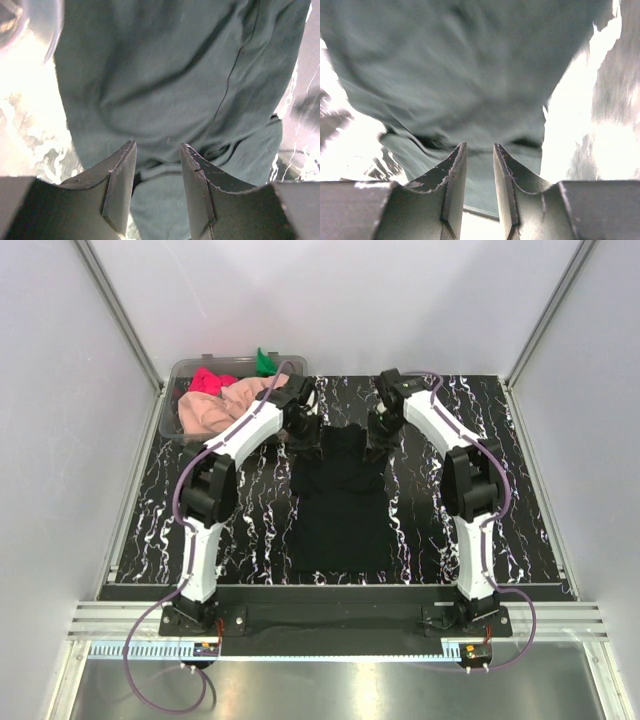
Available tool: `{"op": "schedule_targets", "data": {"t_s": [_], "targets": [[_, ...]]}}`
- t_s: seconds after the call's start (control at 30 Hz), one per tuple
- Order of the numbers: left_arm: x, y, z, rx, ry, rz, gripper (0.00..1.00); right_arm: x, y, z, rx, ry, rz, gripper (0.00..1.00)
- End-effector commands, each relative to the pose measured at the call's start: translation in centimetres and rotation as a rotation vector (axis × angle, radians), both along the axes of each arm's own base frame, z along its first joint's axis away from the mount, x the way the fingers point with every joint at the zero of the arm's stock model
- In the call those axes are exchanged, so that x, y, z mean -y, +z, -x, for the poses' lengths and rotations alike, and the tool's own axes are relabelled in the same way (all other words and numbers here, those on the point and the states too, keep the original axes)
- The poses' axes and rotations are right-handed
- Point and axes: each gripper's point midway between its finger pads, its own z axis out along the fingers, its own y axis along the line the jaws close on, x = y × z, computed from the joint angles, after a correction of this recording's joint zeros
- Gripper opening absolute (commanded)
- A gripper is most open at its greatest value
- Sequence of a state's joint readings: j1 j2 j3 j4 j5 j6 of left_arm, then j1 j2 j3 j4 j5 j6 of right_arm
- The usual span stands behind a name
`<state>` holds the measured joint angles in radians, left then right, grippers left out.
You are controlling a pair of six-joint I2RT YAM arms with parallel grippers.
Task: Fold and stack the t-shirts
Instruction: Fold the tshirt
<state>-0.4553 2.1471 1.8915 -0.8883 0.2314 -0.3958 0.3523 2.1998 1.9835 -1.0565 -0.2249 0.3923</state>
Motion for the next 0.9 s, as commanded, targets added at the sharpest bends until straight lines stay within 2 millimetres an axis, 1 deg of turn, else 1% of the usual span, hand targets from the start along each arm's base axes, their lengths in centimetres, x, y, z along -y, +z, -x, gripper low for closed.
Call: {"op": "schedule_targets", "data": {"t_s": [0.0, 0.03, 0.07, 0.1, 0.13, 0.27, 0.37, 0.4, 0.43, 0.53, 0.6, 0.63, 0.67, 0.73, 0.77, 0.83, 0.87], "targets": [[1.9, 0.9, -1.8, 0.037, -0.039, 0.065, 0.45, 0.5, 3.2, 2.1, 0.051, -0.047, -0.034, 0.36], [2.1, 0.9, -2.0, 0.037, -0.042, 0.069, 0.45, 0.2, 3.5, 2.0, 0.072, -0.048, -0.057, 0.36], [2.3, 1.4, -2.6, 0.052, -0.037, 0.071, 0.45, 0.3, 3.1, 2.8, 0.049, -0.053, -0.064, 0.36], [2.4, 1.6, -2.7, 0.056, -0.037, 0.072, 0.45, 0.3, 3.5, 3.1, 0.054, -0.054, -0.067, 0.36], [2.3, 1.8, -2.9, 0.063, -0.033, 0.072, 0.46, 0.4, 3.4, 3.5, 0.044, -0.052, -0.068, 0.36], [2.4, 2.5, -3.3, 0.082, -0.039, 0.079, 0.46, 0.5, 4.3, 4.2, 0.051, -0.047, -0.08, 0.36], [2.7, 2.2, -3.2, 0.073, -0.054, 0.093, 0.46, 0.9, 3.3, 4.7, 0.01, -0.039, -0.053, 0.36], [2.7, 2.2, -3.3, 0.073, -0.054, 0.096, 0.46, 1.0, 2.6, 4.8, -0.011, -0.038, -0.043, 0.35], [2.8, 1.9, -3.2, 0.063, -0.053, 0.097, 0.46, 1.1, 2.3, 5.0, -0.021, -0.042, -0.036, 0.35], [2.5, 1.9, -3.4, 0.072, -0.04, 0.08, 0.46, 1.2, 1.9, 4.8, -0.019, -0.054, -0.026, 0.35], [1.8, 2.5, -3.6, 0.097, -0.024, 0.061, 0.46, 1.3, 2.2, 4.7, -0.005, -0.059, -0.027, 0.35], [0.9, 3.2, -3.5, 0.108, -0.005, 0.05, 0.46, 1.4, 2.2, 4.6, 0.004, -0.062, -0.019, 0.35], [0.2, 3.8, -3.6, 0.127, 0.014, 0.033, 0.47, 1.6, 2.8, 4.6, 0.02, -0.067, -0.015, 0.35], [-1.0, 4.5, -3.7, 0.149, 0.043, 0.028, 0.47, 2.1, 3.0, 4.6, 0.037, -0.077, 0.006, 0.35], [-1.6, 5.1, -3.2, 0.154, 0.054, 0.031, 0.47, 2.2, 3.5, 4.6, 0.054, -0.082, 0.008, 0.35], [-2.6, 5.5, -3.2, 0.159, 0.09, 0.041, 0.47, 2.5, 3.7, 4.6, 0.063, -0.093, 0.017, 0.35], [-3.1, 5.3, -2.5, 0.141, 0.103, 0.038, 0.47, 2.6, 3.9, 4.6, 0.071, -0.101, 0.019, 0.35]]}}
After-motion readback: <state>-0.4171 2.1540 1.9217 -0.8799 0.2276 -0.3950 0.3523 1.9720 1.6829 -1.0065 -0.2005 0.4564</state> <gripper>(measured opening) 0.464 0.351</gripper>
